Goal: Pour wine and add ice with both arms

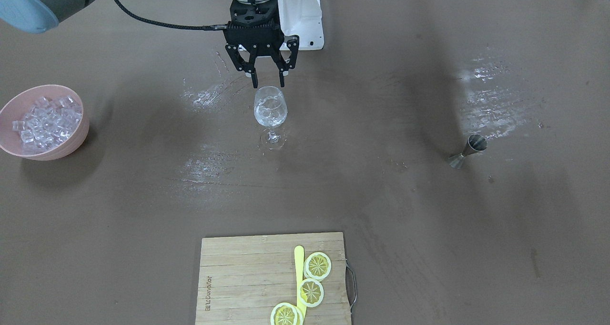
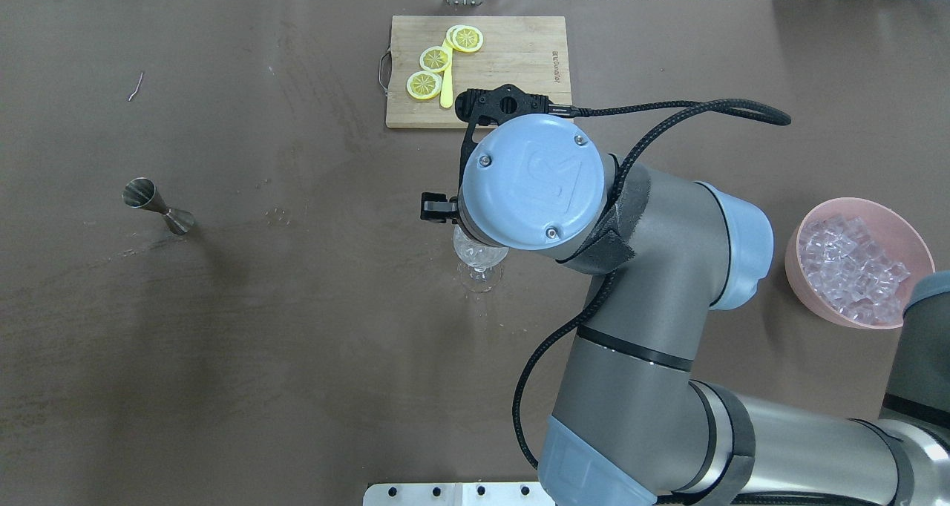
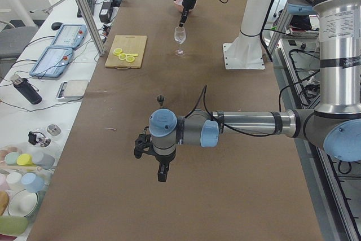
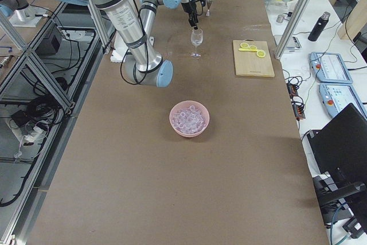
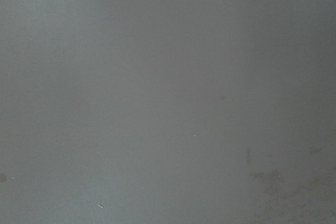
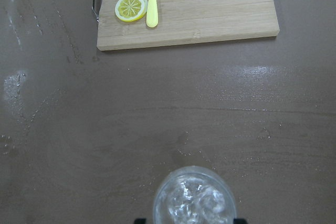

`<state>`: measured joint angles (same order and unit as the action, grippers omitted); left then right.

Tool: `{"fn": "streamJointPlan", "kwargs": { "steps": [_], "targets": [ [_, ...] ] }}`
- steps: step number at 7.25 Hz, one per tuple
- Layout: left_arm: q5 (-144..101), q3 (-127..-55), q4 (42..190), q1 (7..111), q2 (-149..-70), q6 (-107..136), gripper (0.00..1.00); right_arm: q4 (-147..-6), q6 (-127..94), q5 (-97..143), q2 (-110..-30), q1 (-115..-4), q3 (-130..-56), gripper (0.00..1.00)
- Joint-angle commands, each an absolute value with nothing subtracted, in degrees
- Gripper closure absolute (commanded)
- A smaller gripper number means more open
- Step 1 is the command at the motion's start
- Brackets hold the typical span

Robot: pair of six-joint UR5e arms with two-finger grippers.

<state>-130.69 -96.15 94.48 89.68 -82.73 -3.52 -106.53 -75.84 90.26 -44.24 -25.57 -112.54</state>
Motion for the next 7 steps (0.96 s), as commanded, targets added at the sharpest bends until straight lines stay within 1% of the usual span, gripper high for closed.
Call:
{"fn": "streamJointPlan", "kwargs": {
  "steps": [1,3,4,5,7],
  "targets": [
    [-130.69,-96.07,94.48,89.65,-82.71,-3.52,0.02,-106.52,-75.85,90.26,-44.21,-25.58,-112.67,0.01],
    [-130.69,-96.15,94.48,89.74,-82.71,-3.52,0.02,-106.61,-75.76,90.44,-44.30,-25.66,-113.02,0.00],
    [-130.69,-96.15,94.48,89.74,-82.53,-3.52,0.02,-106.61,-75.15,91.74,-44.91,-26.19,-114.59,0.00],
    [-130.69,-96.33,94.57,89.74,-82.36,-3.52,0.02,-106.61,-74.97,96.80,-45.52,-28.80,-115.22,0.00],
    [-130.69,-96.50,94.40,89.74,-82.35,-3.52,0.02,-106.52,-69.92,105.36,-50.68,-37.05,-115.40,0.00]
  ]
}}
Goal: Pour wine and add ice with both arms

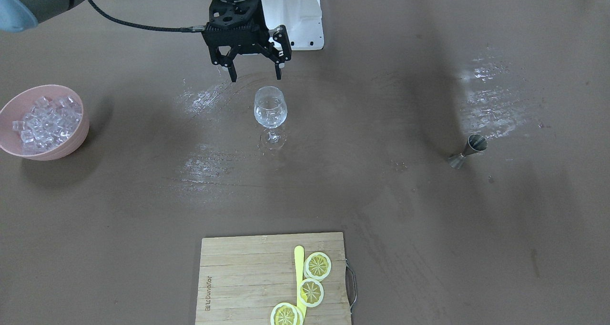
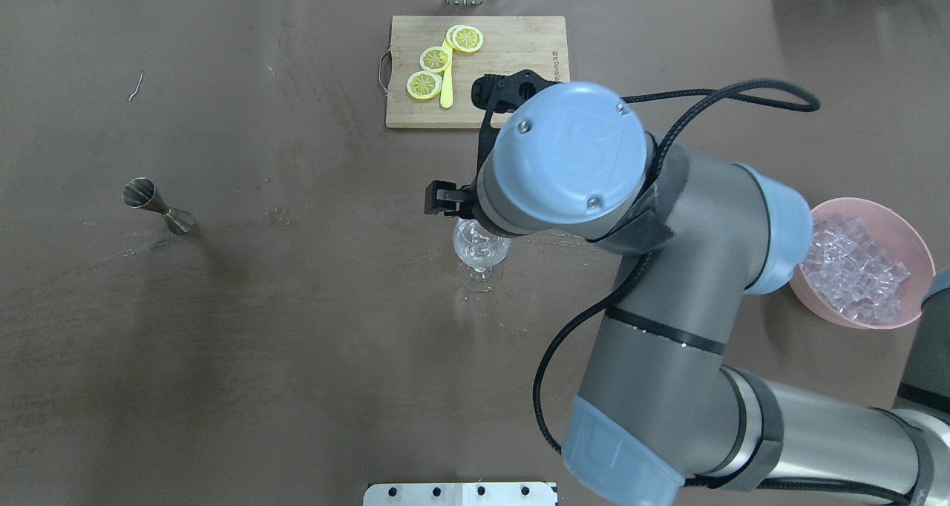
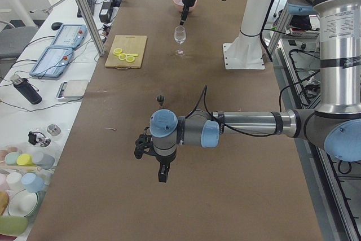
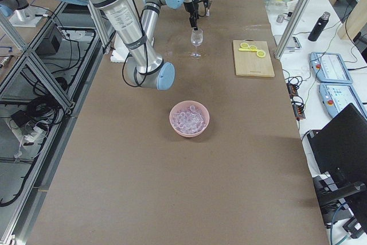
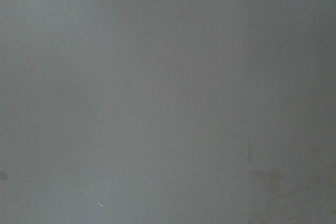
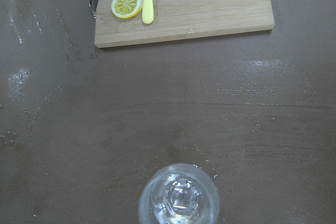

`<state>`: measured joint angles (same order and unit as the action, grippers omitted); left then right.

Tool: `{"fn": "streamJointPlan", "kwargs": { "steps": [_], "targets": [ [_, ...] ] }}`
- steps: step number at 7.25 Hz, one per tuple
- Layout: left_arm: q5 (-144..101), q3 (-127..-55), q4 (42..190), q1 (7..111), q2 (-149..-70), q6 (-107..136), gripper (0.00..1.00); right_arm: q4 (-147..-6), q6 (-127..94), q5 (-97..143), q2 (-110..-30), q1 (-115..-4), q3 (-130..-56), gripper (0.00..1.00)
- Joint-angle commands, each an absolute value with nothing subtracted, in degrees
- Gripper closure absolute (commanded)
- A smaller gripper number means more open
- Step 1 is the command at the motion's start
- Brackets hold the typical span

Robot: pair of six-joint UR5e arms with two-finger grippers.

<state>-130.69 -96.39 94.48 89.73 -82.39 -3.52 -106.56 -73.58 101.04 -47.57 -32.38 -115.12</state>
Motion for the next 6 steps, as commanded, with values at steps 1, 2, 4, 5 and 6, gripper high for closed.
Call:
{"fn": "streamJointPlan", "kwargs": {
  "steps": [1,2,4,5,6],
  "targets": [
    [-130.78,-96.59,94.31,89.74,-82.27,-3.52,0.02,-106.44,-64.22,107.12,-52.97,-40.57,-115.40,0.00],
    [-132.26,-96.59,93.70,89.65,-82.27,-3.34,0.02,-106.44,-57.72,111.84,-55.96,-45.39,-115.40,0.00],
    [-136.49,-97.03,93.87,89.74,-81.22,-2.90,0.02,-106.26,-44.70,118.45,-63.42,-54.28,-115.40,0.00],
    [-136.49,-97.90,93.87,89.74,-80.43,-2.90,0.02,-106.09,-39.17,118.56,-67.02,-57.01,-115.40,0.00],
    [-136.49,-98.17,93.78,89.74,-80.33,-2.90,0.02,-105.91,-31.19,118.65,-71.76,-59.65,-115.40,0.00]
  ]
}}
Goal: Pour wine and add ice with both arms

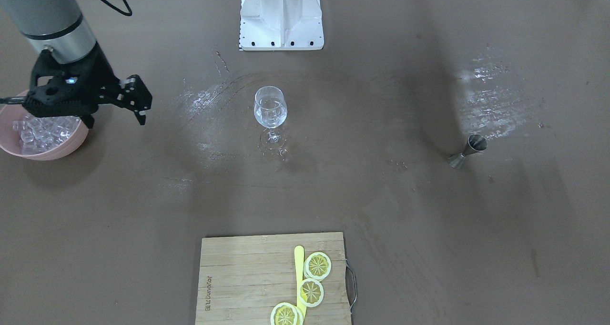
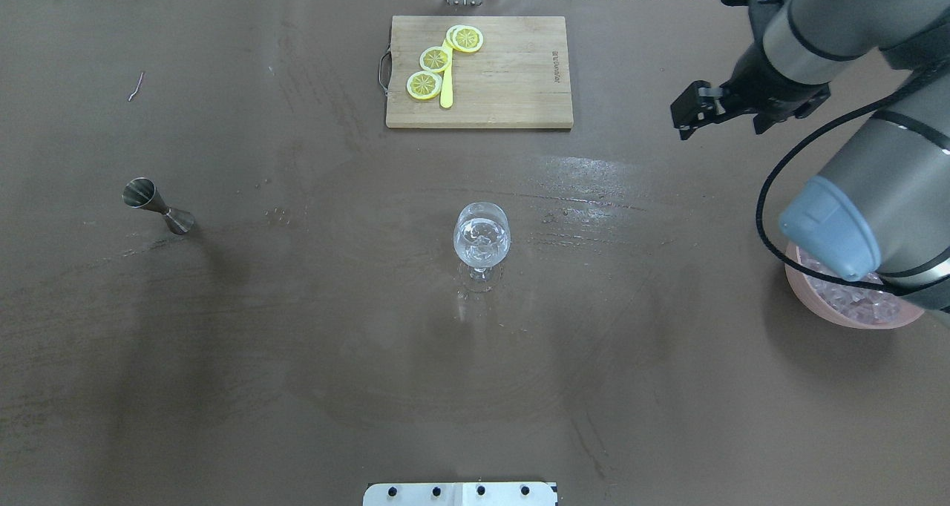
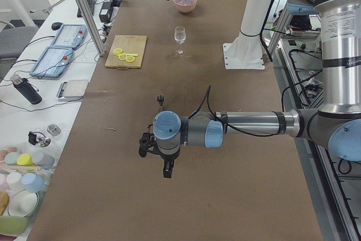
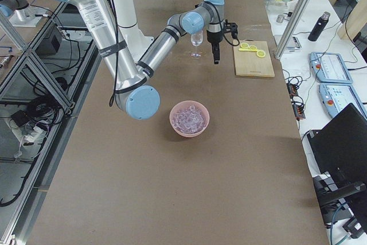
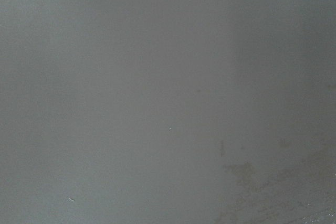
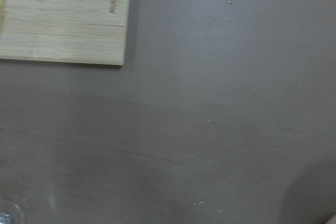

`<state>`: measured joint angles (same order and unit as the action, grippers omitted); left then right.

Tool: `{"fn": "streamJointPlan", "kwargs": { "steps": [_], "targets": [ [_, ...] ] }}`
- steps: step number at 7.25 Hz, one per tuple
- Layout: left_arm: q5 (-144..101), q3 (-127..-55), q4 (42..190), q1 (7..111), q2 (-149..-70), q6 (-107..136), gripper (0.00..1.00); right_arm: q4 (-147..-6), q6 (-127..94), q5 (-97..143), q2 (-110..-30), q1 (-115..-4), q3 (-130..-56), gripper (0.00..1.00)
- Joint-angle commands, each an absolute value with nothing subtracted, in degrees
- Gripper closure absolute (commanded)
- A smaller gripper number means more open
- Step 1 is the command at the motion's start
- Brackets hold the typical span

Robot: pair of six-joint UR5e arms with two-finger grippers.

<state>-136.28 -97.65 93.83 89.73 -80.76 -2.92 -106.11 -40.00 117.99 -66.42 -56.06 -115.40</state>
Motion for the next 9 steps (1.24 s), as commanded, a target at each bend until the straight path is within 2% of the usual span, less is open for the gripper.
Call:
{"fn": "streamJointPlan", "kwargs": {
  "steps": [1,3,5,6,8,9],
  "targets": [
    [-136.49,-98.26,93.87,89.74,-80.25,-2.99,0.02,-105.73,-23.20,118.57,-77.29,-62.03,-115.40,0.00],
    [-136.49,-98.44,94.13,89.74,-80.24,-2.99,0.02,-105.73,-7.55,118.56,-86.97,-69.39,-115.31,0.00],
    [-136.49,-98.79,94.30,89.74,-80.24,-2.99,0.02,-104.86,0.05,122.05,-92.61,-75.30,-114.88,0.00],
    [-136.58,-98.88,94.31,89.74,-80.24,-2.99,0.02,-99.55,1.04,122.78,-96.55,-76.02,-113.57,0.00],
    [-136.58,-98.88,94.39,89.74,-80.33,-3.08,0.02,-79.55,0.88,124.88,-103.42,-77.42,-104.55,0.00],
    [-136.58,-98.88,94.39,89.74,-80.33,-3.08,0.02,-77.54,1.23,126.46,-104.93,-79.61,-103.28,0.00]
  ]
}}
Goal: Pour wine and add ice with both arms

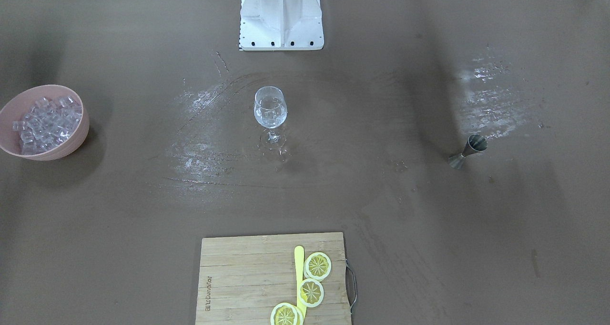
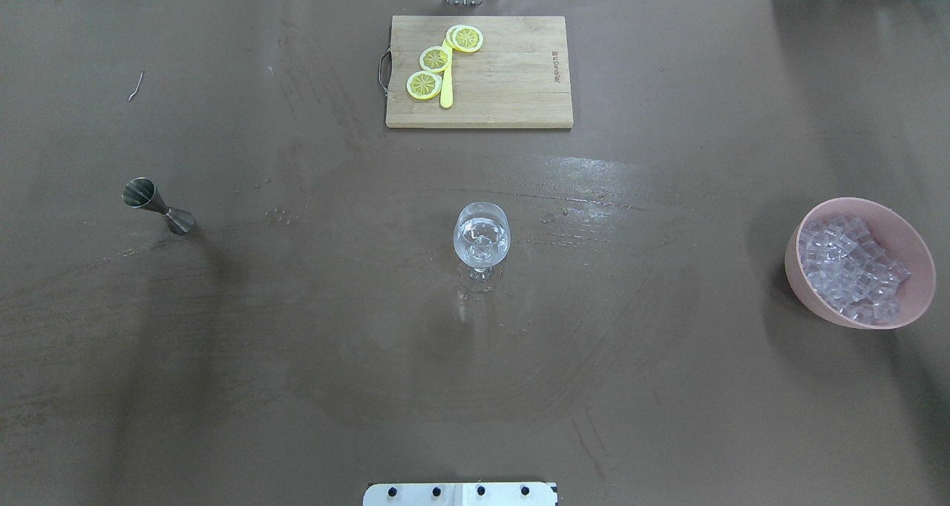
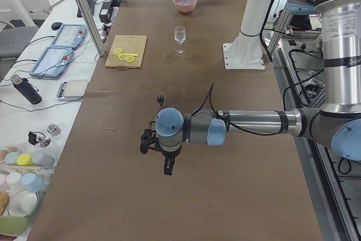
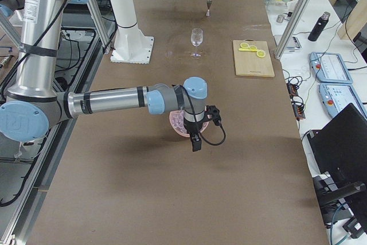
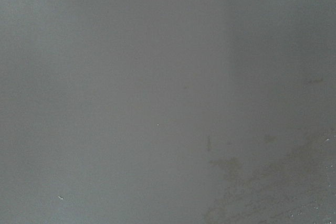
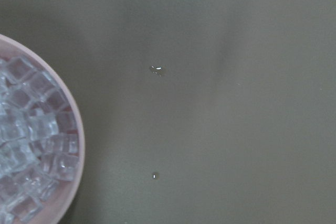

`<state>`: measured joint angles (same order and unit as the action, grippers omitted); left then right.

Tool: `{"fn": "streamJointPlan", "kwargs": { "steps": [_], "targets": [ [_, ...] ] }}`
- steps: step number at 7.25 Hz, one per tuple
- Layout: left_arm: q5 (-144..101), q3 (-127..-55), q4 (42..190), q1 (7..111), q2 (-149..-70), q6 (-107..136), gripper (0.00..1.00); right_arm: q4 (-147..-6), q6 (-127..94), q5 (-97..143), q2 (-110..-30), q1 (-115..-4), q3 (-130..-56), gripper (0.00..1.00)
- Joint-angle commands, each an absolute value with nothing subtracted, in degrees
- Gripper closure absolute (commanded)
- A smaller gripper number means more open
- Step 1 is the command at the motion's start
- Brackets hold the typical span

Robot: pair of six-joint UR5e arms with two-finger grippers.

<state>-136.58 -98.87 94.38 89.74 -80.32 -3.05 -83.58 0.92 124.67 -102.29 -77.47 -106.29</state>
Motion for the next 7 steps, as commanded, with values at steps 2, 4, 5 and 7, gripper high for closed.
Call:
{"fn": "streamJointPlan", "kwargs": {
  "steps": [2,4,5,7],
  "targets": [
    [-136.58,-98.88,94.39,89.74,-80.33,-3.08,0.02,-81.36,1.23,126.39,-105.56,-82.08,-103.36,0.00],
    [-136.58,-98.88,94.39,89.74,-80.25,-3.16,0.02,-85.77,1.40,126.47,-105.29,-82.79,-104.06,0.00],
    [-136.58,-98.88,94.31,89.74,-80.24,-3.16,0.02,-85.78,1.41,126.65,-105.64,-83.14,-104.15,0.00],
    [-136.58,-98.88,94.39,89.74,-80.24,-3.34,0.02,-85.69,0.80,125.69,-104.86,-83.23,-103.36,0.00]
  ]
}}
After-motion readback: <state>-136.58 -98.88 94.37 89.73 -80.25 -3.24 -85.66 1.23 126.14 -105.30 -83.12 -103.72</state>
